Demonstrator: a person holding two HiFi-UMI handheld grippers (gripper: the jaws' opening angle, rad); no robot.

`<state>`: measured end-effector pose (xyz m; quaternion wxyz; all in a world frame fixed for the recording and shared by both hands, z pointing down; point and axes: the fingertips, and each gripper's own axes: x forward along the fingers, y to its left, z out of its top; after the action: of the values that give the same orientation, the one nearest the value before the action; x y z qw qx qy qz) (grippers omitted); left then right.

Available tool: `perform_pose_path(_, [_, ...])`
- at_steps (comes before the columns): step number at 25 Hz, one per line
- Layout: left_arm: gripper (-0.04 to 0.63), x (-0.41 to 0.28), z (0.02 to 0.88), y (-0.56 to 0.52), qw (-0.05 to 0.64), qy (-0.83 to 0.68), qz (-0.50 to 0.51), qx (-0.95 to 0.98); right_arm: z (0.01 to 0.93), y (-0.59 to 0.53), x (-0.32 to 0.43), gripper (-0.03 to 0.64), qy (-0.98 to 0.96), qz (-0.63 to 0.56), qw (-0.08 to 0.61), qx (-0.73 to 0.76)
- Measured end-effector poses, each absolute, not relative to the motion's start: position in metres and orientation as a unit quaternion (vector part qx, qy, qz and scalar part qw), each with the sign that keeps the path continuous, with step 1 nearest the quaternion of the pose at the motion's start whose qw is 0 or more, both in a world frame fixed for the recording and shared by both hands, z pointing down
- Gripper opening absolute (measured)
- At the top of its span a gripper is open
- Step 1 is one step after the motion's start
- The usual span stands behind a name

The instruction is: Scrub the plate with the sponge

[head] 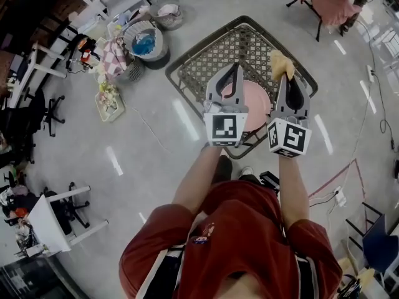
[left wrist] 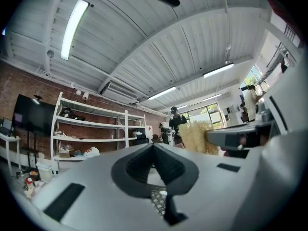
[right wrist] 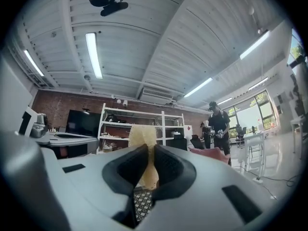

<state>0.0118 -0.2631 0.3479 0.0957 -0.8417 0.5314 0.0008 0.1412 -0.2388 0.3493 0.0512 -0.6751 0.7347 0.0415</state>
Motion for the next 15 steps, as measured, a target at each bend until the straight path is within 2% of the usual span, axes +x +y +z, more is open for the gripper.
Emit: perform_pose_path(15, [0.014, -0.013, 0.442, -0.275, 0.038, 0.520, -0.085, -0.849, 0.410, -0.262, 0.119, 0.044, 0.742, -0.007, 0.004, -0.671])
